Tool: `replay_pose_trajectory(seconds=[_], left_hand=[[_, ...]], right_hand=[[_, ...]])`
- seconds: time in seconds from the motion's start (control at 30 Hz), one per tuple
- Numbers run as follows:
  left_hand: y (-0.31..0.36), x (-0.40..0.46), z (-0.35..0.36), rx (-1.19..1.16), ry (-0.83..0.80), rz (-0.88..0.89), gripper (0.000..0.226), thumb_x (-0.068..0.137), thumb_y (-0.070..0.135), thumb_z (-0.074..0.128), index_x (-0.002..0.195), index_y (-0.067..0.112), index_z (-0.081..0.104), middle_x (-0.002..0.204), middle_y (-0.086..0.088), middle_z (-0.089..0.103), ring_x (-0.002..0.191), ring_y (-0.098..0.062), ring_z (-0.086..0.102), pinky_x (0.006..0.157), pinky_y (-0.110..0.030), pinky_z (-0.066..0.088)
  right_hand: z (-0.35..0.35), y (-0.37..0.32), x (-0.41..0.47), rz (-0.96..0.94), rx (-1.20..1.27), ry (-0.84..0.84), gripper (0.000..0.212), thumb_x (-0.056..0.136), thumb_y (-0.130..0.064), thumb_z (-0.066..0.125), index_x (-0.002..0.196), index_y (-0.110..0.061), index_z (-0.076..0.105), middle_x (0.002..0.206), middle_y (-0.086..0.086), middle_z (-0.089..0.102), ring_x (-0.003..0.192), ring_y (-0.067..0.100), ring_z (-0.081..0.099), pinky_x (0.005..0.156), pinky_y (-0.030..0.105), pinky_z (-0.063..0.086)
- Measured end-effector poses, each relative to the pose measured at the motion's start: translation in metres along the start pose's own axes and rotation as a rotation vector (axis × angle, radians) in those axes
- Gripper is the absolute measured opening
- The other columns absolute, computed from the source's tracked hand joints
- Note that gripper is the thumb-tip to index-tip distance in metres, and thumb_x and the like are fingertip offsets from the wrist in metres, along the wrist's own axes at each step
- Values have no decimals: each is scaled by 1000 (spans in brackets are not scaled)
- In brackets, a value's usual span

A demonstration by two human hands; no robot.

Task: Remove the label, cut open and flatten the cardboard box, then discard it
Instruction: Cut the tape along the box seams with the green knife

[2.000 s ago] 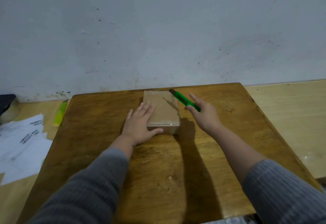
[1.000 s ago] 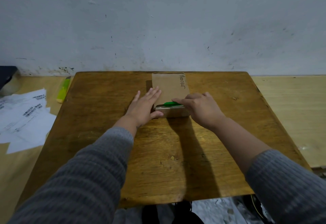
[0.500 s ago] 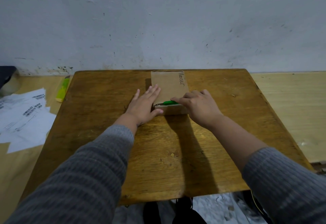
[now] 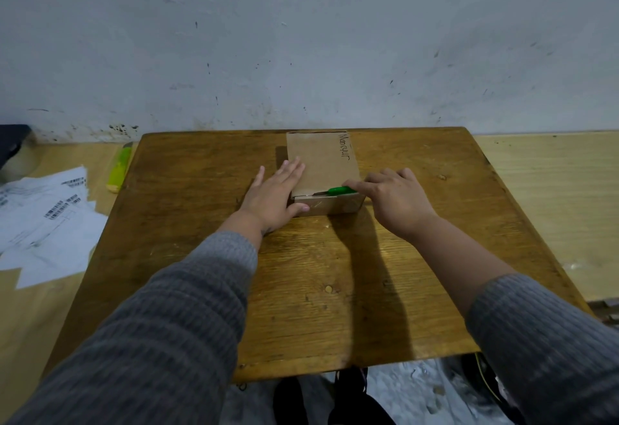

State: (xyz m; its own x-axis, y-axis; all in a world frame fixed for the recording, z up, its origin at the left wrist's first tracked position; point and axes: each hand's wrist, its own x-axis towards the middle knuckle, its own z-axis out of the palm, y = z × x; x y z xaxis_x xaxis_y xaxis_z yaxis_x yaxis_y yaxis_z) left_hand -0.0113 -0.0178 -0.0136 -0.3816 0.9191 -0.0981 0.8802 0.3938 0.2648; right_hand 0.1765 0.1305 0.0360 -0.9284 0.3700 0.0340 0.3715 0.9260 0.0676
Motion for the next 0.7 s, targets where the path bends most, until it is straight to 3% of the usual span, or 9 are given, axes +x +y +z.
replay_pose_trajectory(seconds=[0.1,0.3,0.47,0.7], left_hand=[[1,-1,-3,16,-10,-4,84,93,50,49,154,21,-1,162,6,-8,148,-13,-3,120,-50,-1],[18,7,-4,166,3,-5,95,88,65,47,154,20,-4,161,3,-13,148,-13,-10,118,-53,-8],[26,14,4,117,14,9,83,93,53,48,154,22,2,162,5,-5,148,-11,-7,120,-48,-2],[28,12,5,116,29,-2,81,94,47,49,154,22,1,162,6,-3,148,-10,-6,120,-47,-2]], right_hand=[[6,3,-3,4,2,13,55,94,-11,40,140,-40,34,119,-3,60,102,20,50,78,34,27],[-2,-4,0,12,-16,28,48,94,-19,41,139,-37,38,119,-2,61,105,22,50,85,37,31],[-4,-5,0,9,-42,22,48,94,-20,42,139,-37,38,119,0,60,105,23,50,86,38,31],[8,33,-12,41,-46,30,55,91,-11,42,138,-39,38,114,-3,63,103,22,51,82,36,30]])
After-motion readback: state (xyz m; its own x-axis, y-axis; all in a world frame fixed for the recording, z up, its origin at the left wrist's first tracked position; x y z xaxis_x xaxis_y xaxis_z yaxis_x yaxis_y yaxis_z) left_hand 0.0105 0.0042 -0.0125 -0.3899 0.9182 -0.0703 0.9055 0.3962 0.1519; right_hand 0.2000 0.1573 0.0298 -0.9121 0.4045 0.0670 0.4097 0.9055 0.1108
